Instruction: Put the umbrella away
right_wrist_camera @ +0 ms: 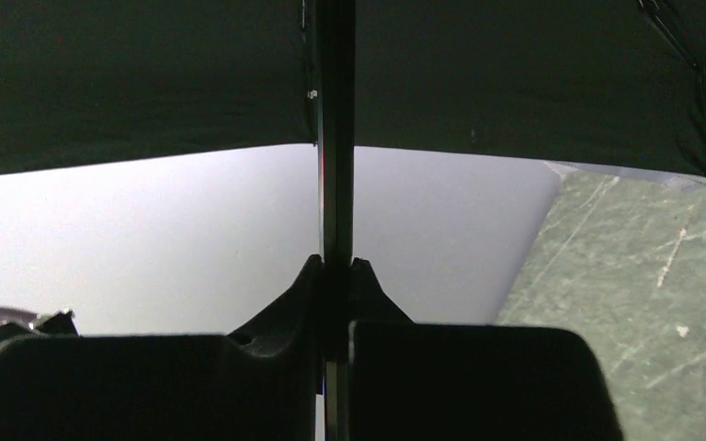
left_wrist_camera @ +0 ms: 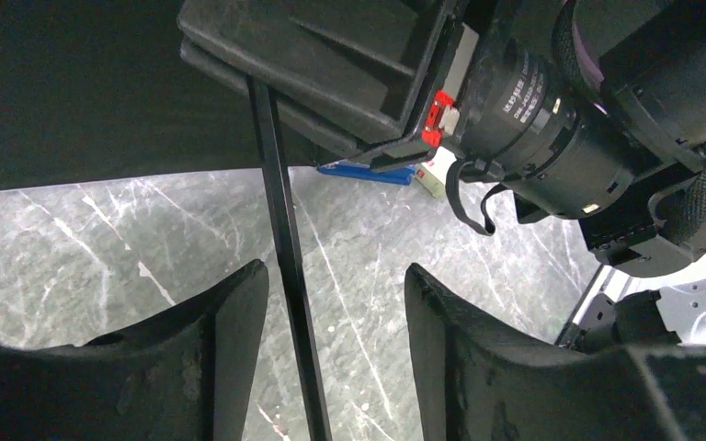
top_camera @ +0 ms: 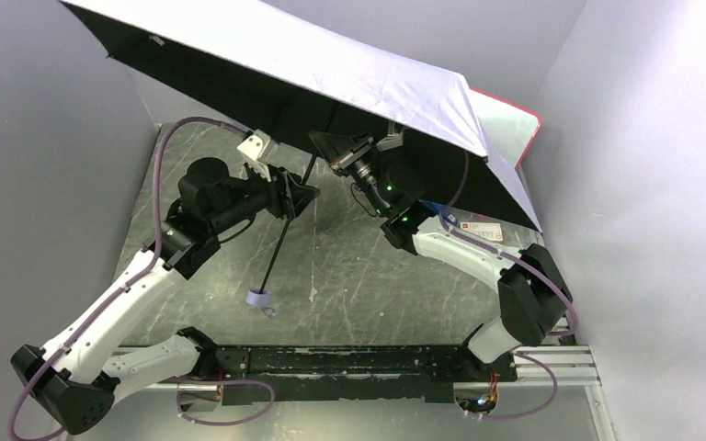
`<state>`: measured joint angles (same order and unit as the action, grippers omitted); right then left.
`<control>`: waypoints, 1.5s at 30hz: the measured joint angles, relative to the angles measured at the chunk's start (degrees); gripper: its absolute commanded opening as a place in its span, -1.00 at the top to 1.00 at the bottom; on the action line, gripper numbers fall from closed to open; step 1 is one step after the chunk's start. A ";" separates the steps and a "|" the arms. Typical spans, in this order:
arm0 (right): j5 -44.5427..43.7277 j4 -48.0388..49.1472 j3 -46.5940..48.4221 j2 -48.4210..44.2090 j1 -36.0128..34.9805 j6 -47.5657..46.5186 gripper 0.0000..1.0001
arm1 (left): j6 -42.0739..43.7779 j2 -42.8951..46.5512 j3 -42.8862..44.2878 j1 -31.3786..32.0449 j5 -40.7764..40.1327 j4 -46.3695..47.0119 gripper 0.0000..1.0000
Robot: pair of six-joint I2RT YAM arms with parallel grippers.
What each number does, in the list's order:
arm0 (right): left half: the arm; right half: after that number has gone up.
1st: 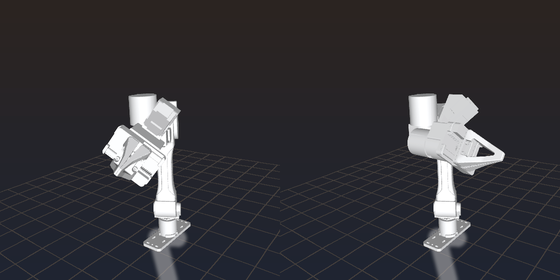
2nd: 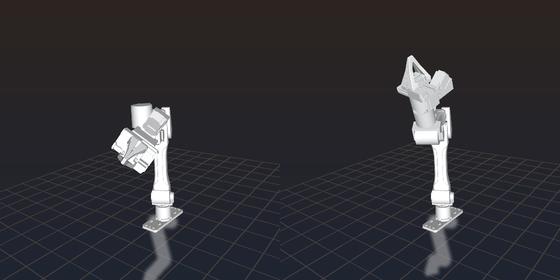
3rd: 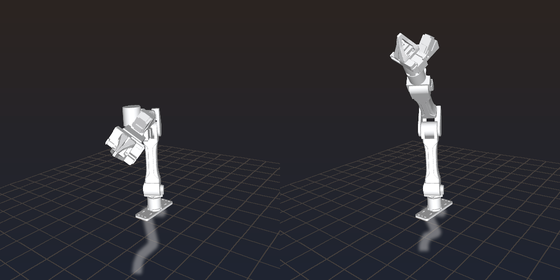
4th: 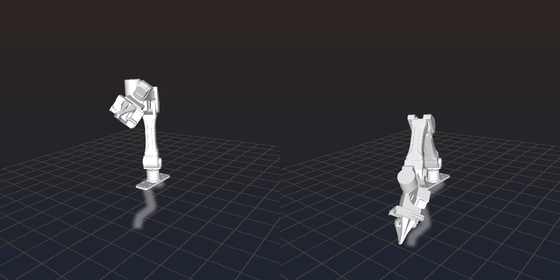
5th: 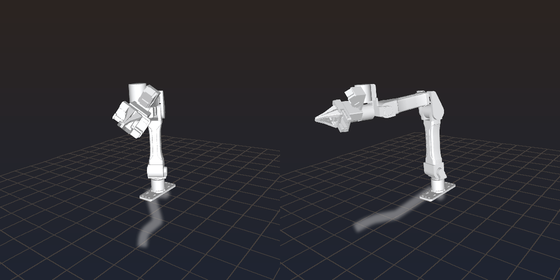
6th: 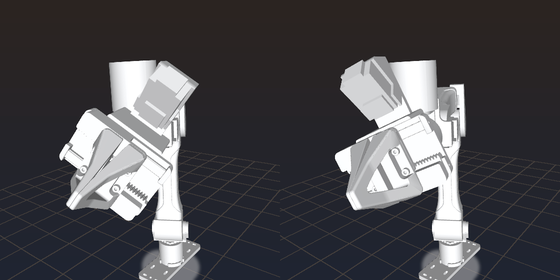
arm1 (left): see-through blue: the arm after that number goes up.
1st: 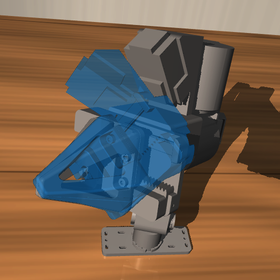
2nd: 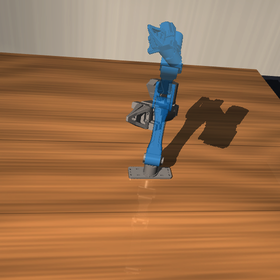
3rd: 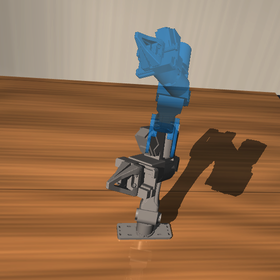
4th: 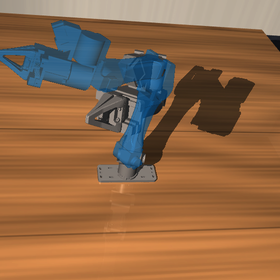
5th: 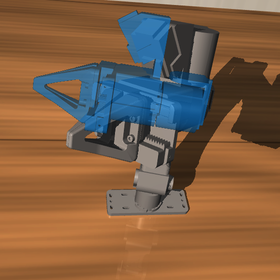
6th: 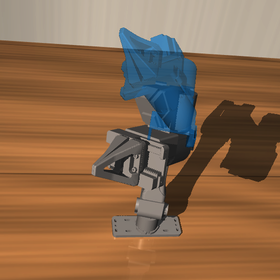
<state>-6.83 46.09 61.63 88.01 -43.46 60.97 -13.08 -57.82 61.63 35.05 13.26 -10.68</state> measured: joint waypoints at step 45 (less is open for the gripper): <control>12.63 14.69 -8.96 -3.76 0.37 -3.19 1.00 | -13.20 -7.41 -1.86 0.42 6.71 14.23 0.88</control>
<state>5.80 60.77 52.66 84.25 -43.09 57.78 -26.28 -65.23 59.77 35.46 19.97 3.55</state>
